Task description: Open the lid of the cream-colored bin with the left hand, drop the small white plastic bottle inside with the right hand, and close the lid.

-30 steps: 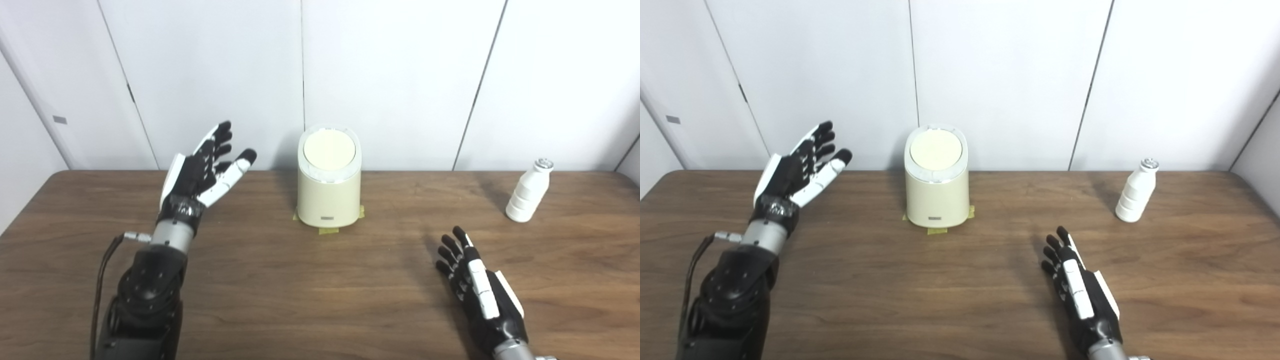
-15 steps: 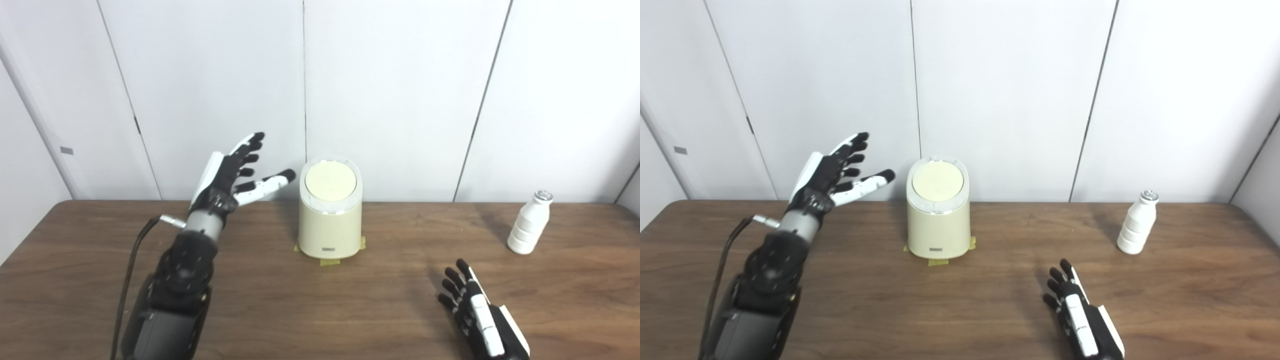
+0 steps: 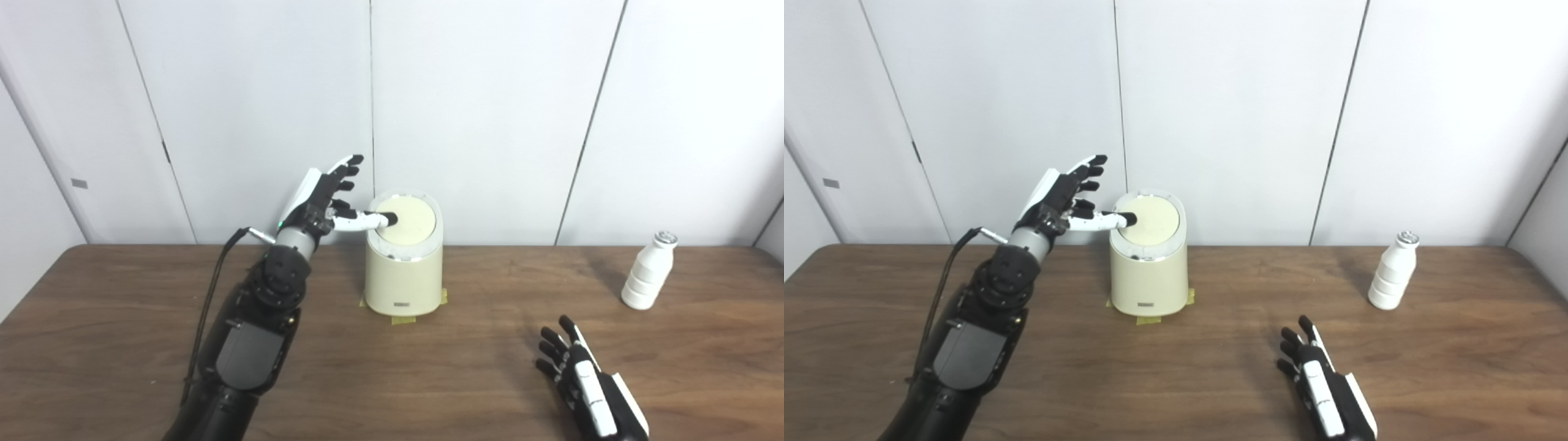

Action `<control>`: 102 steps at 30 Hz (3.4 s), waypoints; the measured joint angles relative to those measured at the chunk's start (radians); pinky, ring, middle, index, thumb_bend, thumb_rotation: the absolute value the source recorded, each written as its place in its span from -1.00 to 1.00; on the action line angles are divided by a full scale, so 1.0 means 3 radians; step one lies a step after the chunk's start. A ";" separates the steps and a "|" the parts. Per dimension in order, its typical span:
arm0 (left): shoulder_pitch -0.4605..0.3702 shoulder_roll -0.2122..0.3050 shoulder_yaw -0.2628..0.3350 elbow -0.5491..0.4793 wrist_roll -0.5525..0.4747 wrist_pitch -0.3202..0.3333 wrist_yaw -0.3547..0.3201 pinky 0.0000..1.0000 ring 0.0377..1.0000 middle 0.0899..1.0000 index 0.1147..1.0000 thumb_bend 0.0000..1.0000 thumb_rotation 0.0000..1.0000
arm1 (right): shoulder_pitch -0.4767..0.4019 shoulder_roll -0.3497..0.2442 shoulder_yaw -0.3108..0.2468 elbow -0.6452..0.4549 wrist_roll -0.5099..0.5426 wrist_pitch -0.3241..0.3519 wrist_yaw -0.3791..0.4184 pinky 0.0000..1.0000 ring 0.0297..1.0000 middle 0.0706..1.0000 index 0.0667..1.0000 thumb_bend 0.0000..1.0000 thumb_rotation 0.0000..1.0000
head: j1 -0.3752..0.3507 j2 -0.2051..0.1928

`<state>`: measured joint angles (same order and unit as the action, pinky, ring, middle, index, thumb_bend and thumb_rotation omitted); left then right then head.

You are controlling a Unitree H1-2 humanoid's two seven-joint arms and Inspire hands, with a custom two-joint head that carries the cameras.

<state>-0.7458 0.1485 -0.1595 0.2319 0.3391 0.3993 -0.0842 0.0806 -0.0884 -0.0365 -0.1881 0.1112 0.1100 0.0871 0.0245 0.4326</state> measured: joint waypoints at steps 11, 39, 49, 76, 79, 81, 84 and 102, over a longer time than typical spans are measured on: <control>-0.0288 -0.0046 -0.0133 0.0383 0.0071 -0.0016 0.0010 0.48 0.73 0.81 0.86 0.63 -0.90 | -0.0004 0.0008 0.0001 0.0014 -0.0035 -0.0023 -0.0026 0.78 0.83 0.85 0.96 -0.06 0.71 | -0.0021 0.0005; -0.0436 0.0089 -0.0625 0.0762 0.0655 -0.0481 0.0150 0.37 0.64 0.79 0.80 0.71 -1.00 | -0.0005 0.0045 -0.0001 -0.0004 -0.0042 -0.0001 -0.0058 0.79 0.84 0.85 0.97 0.00 0.69 | -0.0051 0.0087; -0.0539 0.0198 -0.0922 0.0795 0.1049 -0.0535 0.0072 0.37 0.65 0.79 0.77 0.86 -1.00 | -0.0003 0.0050 0.0001 -0.0058 -0.0034 0.0090 -0.0061 0.79 0.85 0.86 0.97 -0.01 0.72 | -0.0066 0.0138; -0.0379 0.0142 -0.0461 0.0326 0.0752 -0.0302 -0.0340 0.37 0.55 0.60 0.64 0.51 -0.88 | -0.0005 0.0080 -0.0035 -0.0076 0.0059 0.0127 -0.0071 0.72 0.81 0.83 0.93 0.00 0.64 | -0.0128 0.0189; -0.0250 0.0027 -0.0160 0.0041 0.0523 -0.0215 -0.0274 0.28 0.49 0.55 0.58 0.29 -0.82 | -0.0010 0.0094 -0.0063 -0.0076 0.0085 0.0136 -0.0077 0.71 0.79 0.83 0.92 0.02 0.52 | -0.0138 0.0184; -0.0185 -0.0012 -0.0030 -0.0152 0.0398 -0.0202 -0.0247 0.26 0.49 0.55 0.58 0.24 -0.73 | -0.0013 0.0108 -0.0079 -0.0076 0.0123 0.0139 -0.0076 0.69 0.78 0.83 0.91 0.01 0.45 | -0.0148 0.0179; -0.0080 -0.0099 0.0161 -0.0392 0.0227 -0.0165 -0.0176 0.24 0.45 0.50 0.54 0.19 -0.63 | -0.0020 0.0102 -0.0095 -0.0077 0.0126 0.0138 -0.0078 0.65 0.76 0.81 0.91 -0.03 0.42 | -0.0148 0.0179; 0.1339 -0.0451 0.0524 -0.1324 -0.0304 -0.0511 0.0364 0.27 0.45 0.56 0.62 -0.02 -0.49 | -0.0188 -0.0207 -0.0387 0.0117 -0.0162 -0.0198 -0.0214 0.33 0.55 0.65 0.71 0.31 -0.46 | -0.0286 0.0210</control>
<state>-0.3441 0.0133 -0.0024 -0.1651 0.2479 0.2461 0.0251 0.0243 -0.1504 -0.1526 -0.1531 0.0627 0.0506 0.0228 -0.0613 0.4954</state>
